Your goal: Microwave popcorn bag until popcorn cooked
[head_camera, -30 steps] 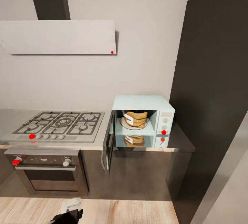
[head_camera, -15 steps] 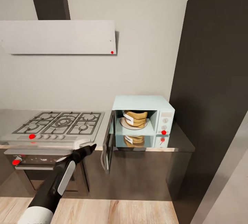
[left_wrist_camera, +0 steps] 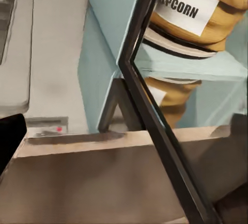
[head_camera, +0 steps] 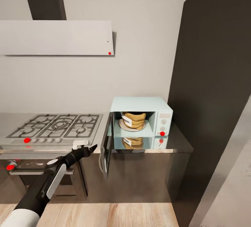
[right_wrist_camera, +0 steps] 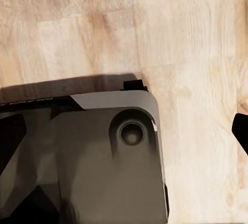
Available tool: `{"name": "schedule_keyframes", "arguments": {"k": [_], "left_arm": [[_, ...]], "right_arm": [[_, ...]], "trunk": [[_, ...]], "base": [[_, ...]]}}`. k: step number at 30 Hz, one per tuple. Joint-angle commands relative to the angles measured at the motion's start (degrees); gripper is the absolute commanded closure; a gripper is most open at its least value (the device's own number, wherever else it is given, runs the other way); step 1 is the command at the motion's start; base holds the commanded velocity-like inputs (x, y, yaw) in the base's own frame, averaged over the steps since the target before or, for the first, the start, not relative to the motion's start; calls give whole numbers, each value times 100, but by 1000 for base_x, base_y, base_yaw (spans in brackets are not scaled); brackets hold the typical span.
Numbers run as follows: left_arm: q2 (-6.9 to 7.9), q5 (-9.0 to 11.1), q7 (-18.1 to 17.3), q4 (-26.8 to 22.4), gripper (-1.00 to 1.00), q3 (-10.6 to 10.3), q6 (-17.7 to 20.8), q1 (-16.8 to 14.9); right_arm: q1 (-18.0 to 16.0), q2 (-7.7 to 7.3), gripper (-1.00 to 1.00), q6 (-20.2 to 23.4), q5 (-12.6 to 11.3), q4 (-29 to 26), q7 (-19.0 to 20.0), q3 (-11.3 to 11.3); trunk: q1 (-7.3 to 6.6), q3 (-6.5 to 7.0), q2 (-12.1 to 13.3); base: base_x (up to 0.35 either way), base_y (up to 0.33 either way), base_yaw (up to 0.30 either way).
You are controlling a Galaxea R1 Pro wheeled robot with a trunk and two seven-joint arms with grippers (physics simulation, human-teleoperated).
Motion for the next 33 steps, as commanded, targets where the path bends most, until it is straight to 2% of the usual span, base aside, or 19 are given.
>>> {"name": "schedule_keyframes", "arguments": {"k": [1,2,3,6,8,10,12,16,18,20,23,26,28,30,33], "left_arm": [[82,64,-47,-32,-100,-7,48,-2],[118,67,-65,-40,-100,-7,51,-1],[227,78,-109,-63,-100,-11,58,-3],[322,80,-248,-78,-100,-15,117,-4],[419,74,-740,-77,-100,-17,384,-2],[585,59,-1461,-68,-100,-17,665,-1],[687,38,-1917,-66,-100,-18,802,0],[678,-274,-2091,-100,-100,-26,858,0],[606,-447,-2117,-325,-100,-93,865,0],[574,-465,-2104,-365,-100,-225,864,0],[347,-495,-2040,-378,-100,-309,863,0],[186,-539,-1455,-519,-100,-329,863,0],[21,-548,-1054,-562,-100,-389,863,0],[-162,-595,-737,-581,-100,-633,863,0],[-317,-759,-231,-635,-100,-1089,863,0]], "right_arm": [[-8,-7,-100,-30,42,17,5,-51],[-8,-6,-100,-30,42,17,5,-51],[-8,0,-100,-30,42,17,5,-47],[-8,0,-100,-36,42,17,5,-45],[-8,-2,-100,-37,42,17,5,-45],[-8,-3,-100,-38,42,17,5,-45],[-8,-4,-100,-38,42,17,5,-45],[-8,-4,-100,-38,42,17,5,-45],[-8,-4,-100,-38,42,17,5,-45],[-8,-4,-100,-38,42,17,5,-45],[-8,-4,-100,-38,42,17,5,-45],[-8,-4,-100,-38,42,17,5,-45],[-8,-4,-100,-38,42,17,5,-45],[-8,-4,-100,-38,42,17,5,-45],[-8,-4,-100,-38,42,17,5,-45]], "trunk": [[2,-7,-8],[2,-4,-8],[2,-2,-8],[2,7,-8],[2,12,-8],[2,18,-8],[2,23,-8],[2,34,-8],[2,40,-8],[2,46,-8],[2,54,-8],[2,62,-8],[2,68,-8],[2,73,-8],[2,82,-8]], "base": [[0,0,-229],[0,0,-231],[0,0,-235],[0,0,-237],[0,0,-238],[0,0,-238],[0,0,-238],[0,0,-239],[0,0,-239],[0,0,-238],[0,0,-238],[0,0,-238],[0,0,-238],[0,0,-238],[0,0,-238]]}}
